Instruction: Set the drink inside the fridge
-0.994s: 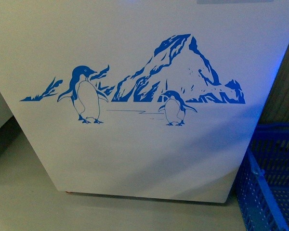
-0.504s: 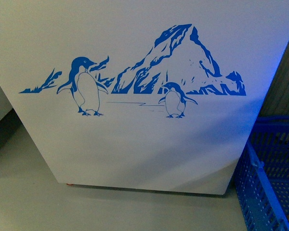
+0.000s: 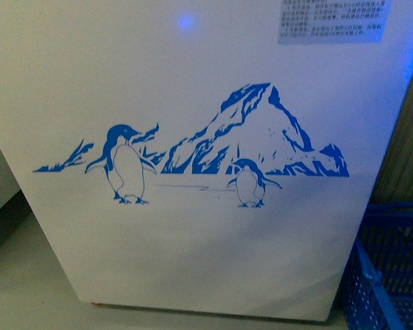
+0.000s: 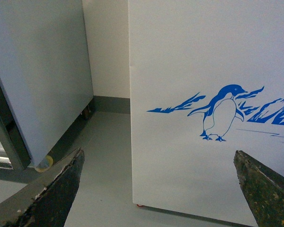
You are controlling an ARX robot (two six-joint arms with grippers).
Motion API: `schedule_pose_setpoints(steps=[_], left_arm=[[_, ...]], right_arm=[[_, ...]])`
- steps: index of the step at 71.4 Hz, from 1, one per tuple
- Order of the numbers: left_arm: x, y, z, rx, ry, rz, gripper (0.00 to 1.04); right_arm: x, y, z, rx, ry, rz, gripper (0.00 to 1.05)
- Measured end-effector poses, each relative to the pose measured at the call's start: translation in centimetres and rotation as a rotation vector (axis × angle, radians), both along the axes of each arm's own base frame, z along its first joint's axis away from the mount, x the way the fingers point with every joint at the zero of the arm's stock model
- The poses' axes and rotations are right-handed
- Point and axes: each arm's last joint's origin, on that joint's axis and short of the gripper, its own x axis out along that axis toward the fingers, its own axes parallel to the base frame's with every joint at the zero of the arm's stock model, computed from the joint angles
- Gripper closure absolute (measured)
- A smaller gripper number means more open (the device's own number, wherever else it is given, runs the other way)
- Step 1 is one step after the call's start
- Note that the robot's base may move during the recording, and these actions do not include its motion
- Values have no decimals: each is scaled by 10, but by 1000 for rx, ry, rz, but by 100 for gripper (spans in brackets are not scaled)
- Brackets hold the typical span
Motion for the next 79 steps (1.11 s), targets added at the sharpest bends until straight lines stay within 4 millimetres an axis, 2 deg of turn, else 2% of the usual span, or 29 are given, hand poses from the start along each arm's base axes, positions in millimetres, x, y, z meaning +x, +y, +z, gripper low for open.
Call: schedule_pose_setpoints(steps=[7, 8, 15, 16, 21, 22, 29, 30, 39, 44, 53, 67, 79], left_arm=[[0, 0, 0, 0, 0, 0, 8], [0, 0, 0, 0, 0, 0, 8], [0, 0, 0, 0, 0, 0, 8], [0, 0, 0, 0, 0, 0, 8], [0, 0, 0, 0, 0, 0, 8], [0, 0, 0, 0, 0, 0, 8], [0, 0, 0, 0, 0, 0, 8], [0, 0, 0, 0, 0, 0, 8], [0, 0, 0, 0, 0, 0, 8], [0, 0, 0, 0, 0, 0, 8], [0, 0, 0, 0, 0, 0, 8], [0, 0, 0, 0, 0, 0, 8], [0, 0, 0, 0, 0, 0, 8]], right_arm=[[-5, 9, 49, 1, -80, 14, 68], [-7, 12, 64, 2, -108, 18, 68], [-12, 20, 116, -3, -224, 30, 68], [-14, 22, 132, -8, -263, 31, 68], [-20, 28, 174, -20, -373, 27, 68], [-24, 31, 191, -29, -424, 27, 68], [-41, 42, 250, -54, -605, 26, 68], [-47, 46, 265, -59, -657, 27, 68], [-82, 67, 327, -74, -863, 54, 68], [-101, 79, 348, -73, -940, 74, 68], [-122, 96, 363, -62, -1008, 112, 69], [-146, 115, 373, -49, -1090, 149, 69], [-160, 123, 366, -68, -1102, 147, 69]])
